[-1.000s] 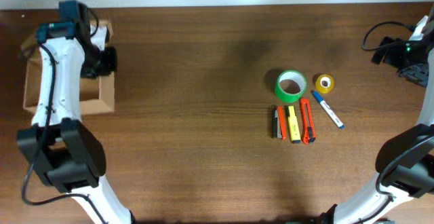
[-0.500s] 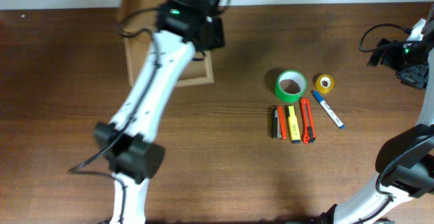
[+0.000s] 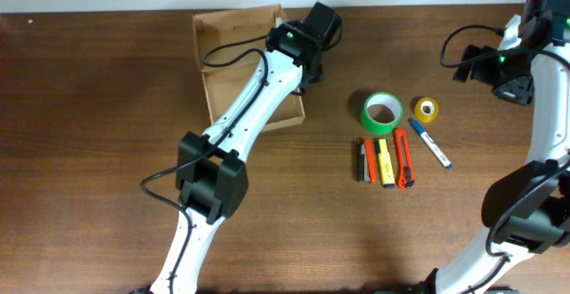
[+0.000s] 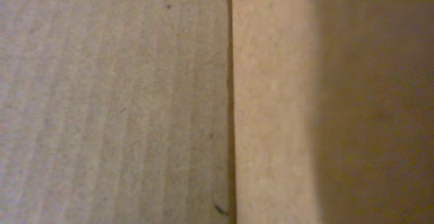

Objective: Pack container
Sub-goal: 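Push the cardboard box rightward toward the table center with the left gripper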

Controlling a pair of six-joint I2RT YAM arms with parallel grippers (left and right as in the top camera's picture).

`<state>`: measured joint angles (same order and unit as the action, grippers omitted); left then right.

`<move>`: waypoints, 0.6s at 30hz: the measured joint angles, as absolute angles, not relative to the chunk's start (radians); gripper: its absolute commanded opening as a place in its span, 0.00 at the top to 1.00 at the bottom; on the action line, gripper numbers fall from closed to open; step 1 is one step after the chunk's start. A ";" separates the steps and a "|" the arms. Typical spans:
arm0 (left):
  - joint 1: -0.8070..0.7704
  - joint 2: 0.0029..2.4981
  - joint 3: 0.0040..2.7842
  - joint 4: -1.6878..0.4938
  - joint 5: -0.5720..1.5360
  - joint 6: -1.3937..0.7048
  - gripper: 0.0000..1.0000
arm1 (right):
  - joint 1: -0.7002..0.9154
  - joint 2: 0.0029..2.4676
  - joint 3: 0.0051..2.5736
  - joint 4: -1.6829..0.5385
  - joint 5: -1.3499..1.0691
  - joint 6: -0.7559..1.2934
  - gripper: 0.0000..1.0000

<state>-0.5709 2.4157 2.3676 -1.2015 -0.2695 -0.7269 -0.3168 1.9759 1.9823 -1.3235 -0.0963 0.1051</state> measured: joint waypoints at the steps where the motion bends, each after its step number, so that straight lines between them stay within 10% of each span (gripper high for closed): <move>1: -0.571 2.438 2.368 -1.209 -0.268 -0.728 0.99 | -0.317 1.976 1.982 -1.324 -0.096 0.105 0.01; 13: -0.571 2.508 2.368 -1.147 -0.266 -0.746 0.97 | -0.317 1.976 1.982 -1.323 -0.088 0.105 0.01; 18: -0.571 2.542 2.368 -1.153 -0.262 -0.752 0.44 | -0.317 1.976 1.982 -1.323 -0.080 0.104 0.01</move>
<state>-0.5709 2.5416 2.3676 -1.1530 -0.2623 -0.7525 -0.3172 1.9759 1.9820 -1.3228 -0.0803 0.1043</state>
